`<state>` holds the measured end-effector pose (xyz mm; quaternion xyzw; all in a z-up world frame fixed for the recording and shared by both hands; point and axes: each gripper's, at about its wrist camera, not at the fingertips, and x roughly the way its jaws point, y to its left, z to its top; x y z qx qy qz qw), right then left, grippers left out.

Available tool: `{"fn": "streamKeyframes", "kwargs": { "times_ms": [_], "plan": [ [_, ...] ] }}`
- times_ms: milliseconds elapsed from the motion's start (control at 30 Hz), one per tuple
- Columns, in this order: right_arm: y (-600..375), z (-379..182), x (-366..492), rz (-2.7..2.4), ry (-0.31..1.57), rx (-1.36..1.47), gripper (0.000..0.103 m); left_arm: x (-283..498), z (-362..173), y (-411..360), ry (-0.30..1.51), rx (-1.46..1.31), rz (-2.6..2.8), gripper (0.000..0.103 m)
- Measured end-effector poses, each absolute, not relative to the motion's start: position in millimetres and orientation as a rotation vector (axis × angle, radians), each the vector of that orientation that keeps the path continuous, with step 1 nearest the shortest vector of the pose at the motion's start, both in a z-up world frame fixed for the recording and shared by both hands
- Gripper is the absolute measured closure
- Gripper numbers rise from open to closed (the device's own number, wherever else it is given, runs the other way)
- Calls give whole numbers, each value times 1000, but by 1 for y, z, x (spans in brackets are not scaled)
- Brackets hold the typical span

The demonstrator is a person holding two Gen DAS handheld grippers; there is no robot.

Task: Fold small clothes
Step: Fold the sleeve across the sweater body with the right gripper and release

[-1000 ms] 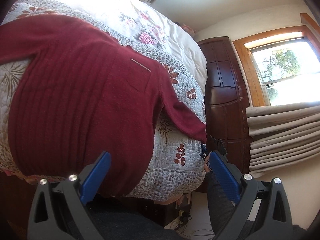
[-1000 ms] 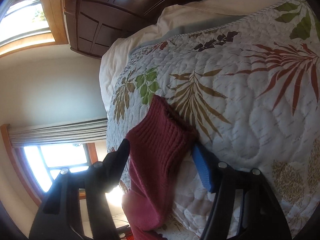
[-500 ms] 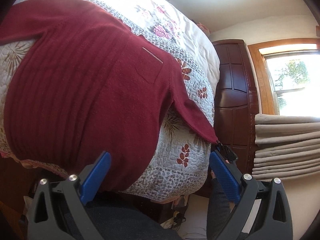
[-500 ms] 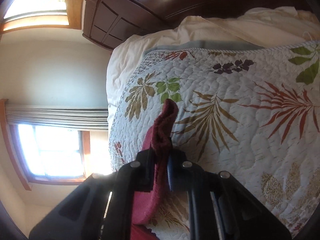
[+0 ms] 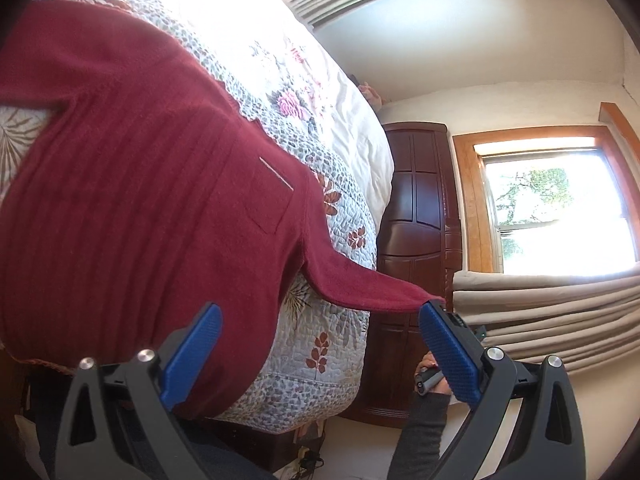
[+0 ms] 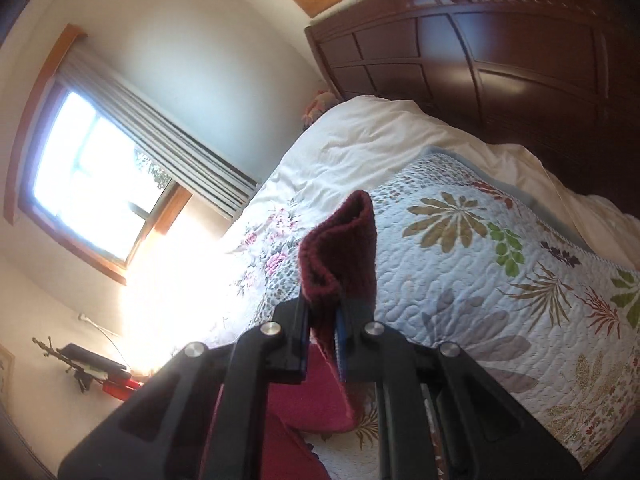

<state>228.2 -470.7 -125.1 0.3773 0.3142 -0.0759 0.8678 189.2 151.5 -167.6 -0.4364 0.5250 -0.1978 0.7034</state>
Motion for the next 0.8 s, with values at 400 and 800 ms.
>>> {"fn": "streamKeyframes", "kwargs": {
  "times_ms": [400,800],
  "plan": [
    [-261,-88,298,24,761,494,94,238,-174,207,1097,-1071,-548,4],
    [-71,-199,354,186,1011,320,94,294,-189,216,1114,-1032,-550,4]
  ]
}}
